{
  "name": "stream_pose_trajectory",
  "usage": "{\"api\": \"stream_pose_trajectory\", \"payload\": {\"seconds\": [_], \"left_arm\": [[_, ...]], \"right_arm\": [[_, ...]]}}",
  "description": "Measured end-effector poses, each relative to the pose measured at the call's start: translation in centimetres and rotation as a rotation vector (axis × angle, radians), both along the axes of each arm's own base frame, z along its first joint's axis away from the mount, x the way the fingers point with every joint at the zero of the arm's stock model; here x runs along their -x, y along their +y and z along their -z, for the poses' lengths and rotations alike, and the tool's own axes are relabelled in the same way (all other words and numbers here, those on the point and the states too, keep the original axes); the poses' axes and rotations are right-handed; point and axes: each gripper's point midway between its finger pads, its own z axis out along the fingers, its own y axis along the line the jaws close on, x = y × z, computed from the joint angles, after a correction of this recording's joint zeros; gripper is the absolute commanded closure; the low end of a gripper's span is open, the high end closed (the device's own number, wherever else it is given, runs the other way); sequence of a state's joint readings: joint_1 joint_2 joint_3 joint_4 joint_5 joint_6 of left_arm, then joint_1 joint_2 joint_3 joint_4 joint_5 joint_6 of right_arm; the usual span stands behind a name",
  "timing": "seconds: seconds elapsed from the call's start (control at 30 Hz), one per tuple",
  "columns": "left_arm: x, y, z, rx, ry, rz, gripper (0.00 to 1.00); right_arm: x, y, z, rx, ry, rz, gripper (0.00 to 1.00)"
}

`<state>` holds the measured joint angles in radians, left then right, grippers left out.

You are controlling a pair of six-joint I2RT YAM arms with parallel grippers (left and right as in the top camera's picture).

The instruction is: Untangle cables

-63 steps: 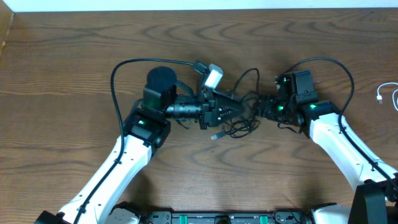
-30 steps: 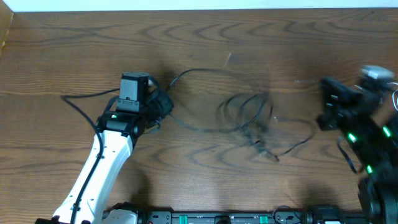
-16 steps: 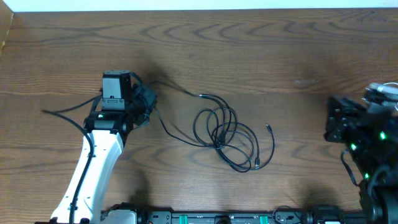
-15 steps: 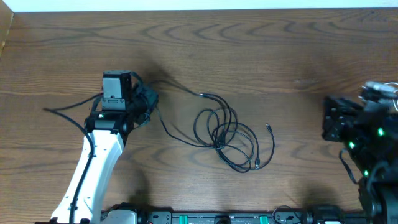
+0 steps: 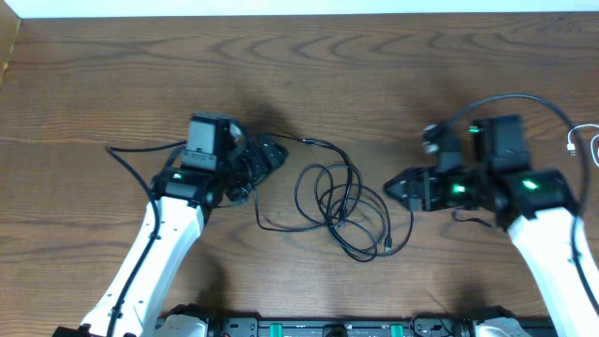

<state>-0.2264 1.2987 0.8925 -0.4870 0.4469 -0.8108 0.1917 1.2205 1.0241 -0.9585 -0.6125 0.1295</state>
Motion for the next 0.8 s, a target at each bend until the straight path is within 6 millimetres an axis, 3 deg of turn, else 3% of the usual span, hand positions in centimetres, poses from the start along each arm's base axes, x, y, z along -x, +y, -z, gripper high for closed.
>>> {"api": "stream_pose_trajectory", "payload": {"seconds": [0.07, 0.13, 0.3, 0.33, 0.4, 0.6, 0.7, 0.77, 0.8], "left_arm": [[0.5, -0.9, 0.1, -0.006, 0.003, 0.028, 0.08], [0.8, -1.4, 0.3, -0.025, 0.008, 0.033, 0.08], [1.9, 0.1, 1.9, -0.100, 0.115, -0.118, 0.08], [1.9, 0.5, 2.0, -0.110, 0.126, -0.154, 0.08], [1.7, 1.0, 2.1, -0.118, 0.135, -0.216, 0.08], [1.4, 1.8, 2.8, -0.134, 0.159, -0.294, 0.08], [1.4, 1.9, 3.4, -0.146, 0.181, -0.308, 0.08], [1.5, 2.0, 4.0, -0.158, 0.200, -0.311, 0.07], [1.6, 2.1, 4.3, -0.165, 0.212, -0.310, 0.07]], "right_arm": [[0.6, 1.4, 1.1, 0.004, 0.038, -0.067, 0.28], [1.4, 2.8, 2.1, 0.012, 0.066, -0.143, 0.10], [2.8, 4.6, 4.7, 0.083, 0.103, -0.274, 0.10], [3.0, 4.9, 5.3, 0.105, 0.114, -0.294, 0.14], [3.4, 5.3, 6.5, 0.144, 0.131, -0.329, 0.30], [4.9, 7.0, 10.0, 0.239, 0.178, -0.445, 0.51], [5.3, 8.1, 11.2, 0.259, 0.173, -0.491, 0.70], [5.3, 8.4, 11.7, 0.268, 0.173, -0.502, 0.99], [5.2, 8.5, 11.9, 0.270, 0.171, -0.503, 0.99]]}}
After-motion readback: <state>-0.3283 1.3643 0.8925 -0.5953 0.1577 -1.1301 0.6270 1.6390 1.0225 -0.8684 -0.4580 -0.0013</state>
